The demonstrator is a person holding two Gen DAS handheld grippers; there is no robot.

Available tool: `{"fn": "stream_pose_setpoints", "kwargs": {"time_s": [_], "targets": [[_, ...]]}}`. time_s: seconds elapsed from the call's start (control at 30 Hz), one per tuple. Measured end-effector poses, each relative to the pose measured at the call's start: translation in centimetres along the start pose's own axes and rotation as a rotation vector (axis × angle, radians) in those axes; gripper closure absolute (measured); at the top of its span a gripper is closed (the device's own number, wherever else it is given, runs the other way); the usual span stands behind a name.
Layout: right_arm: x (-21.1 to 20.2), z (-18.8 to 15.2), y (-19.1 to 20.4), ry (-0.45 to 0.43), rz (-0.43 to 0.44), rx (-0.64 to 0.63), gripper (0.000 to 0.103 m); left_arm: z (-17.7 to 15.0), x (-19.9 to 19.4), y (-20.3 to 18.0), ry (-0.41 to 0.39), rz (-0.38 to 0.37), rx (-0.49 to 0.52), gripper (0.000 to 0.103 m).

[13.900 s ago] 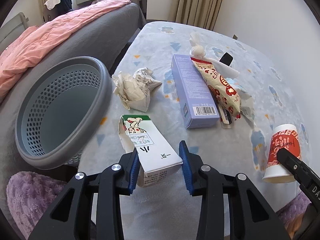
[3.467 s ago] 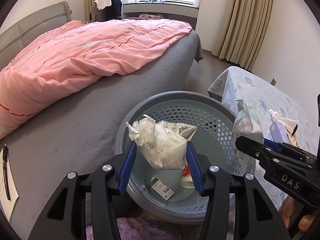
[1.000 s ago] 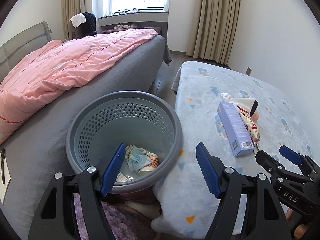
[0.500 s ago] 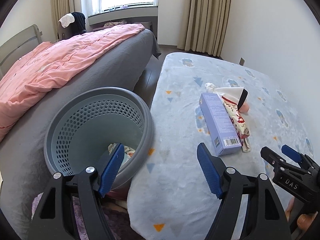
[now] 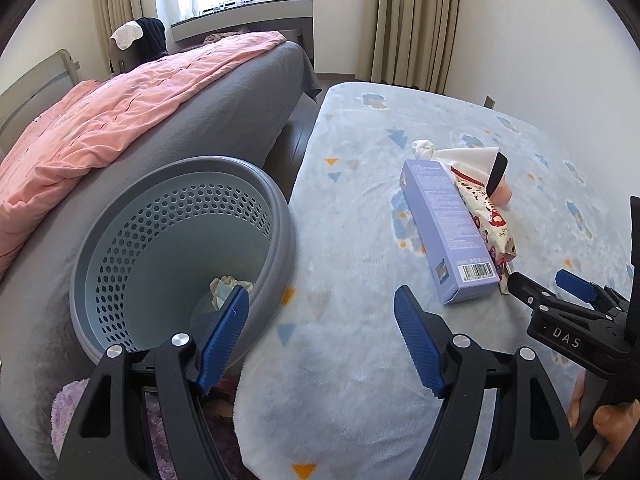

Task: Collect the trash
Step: 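Move both open tools back over the mattress toward the remaining items, then close the right tool on the blue playing-card deck while the left tool approaches the lavender box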

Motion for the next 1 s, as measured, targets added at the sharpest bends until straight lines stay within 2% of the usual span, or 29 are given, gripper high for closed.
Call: {"fn": "stream_pose_setpoints", "kwargs": {"time_s": [0.23,0.47,0.57,0.73,0.9,1.0], "targets": [[1.7,0.0,-0.2,0.029,-0.057,-0.015,0.016,-0.1,0.6,0.0,0.014,-0.007,-0.003,0.031],[1.6,1.3,-2.3,0.004,-0.103,0.017,0.019,-0.2,0.8,-0.4,0.018,-0.020,-0.002,0.031],[1.5,2.0,-3.4,-0.001,-0.099,0.026,0.020,-0.2,0.8,-0.5,0.017,-0.022,0.000,0.031],[1.6,2.3,-2.9,0.000,-0.086,-0.056,0.020,-0.2,0.8,-0.5,0.018,-0.025,-0.002,0.031],[2.6,2.4,-1.6,0.016,-0.080,-0.127,0.031,-0.2,0.8,-0.5,0.018,-0.024,0.000,0.031],[3.1,2.7,-0.9,0.017,-0.073,-0.158,0.035,-0.3,0.7,-0.6,0.022,-0.023,-0.001,0.031]]}}
Point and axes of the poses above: each gripper's, at about its wrist camera, not at the fingertips, and x roughly the way its jaws point, y to its left, z to its top, the point moved 10 cm from there along x, roughly the way its jaws point, and after that the axes turned 8 degrees about x, right-handed, at the moved point
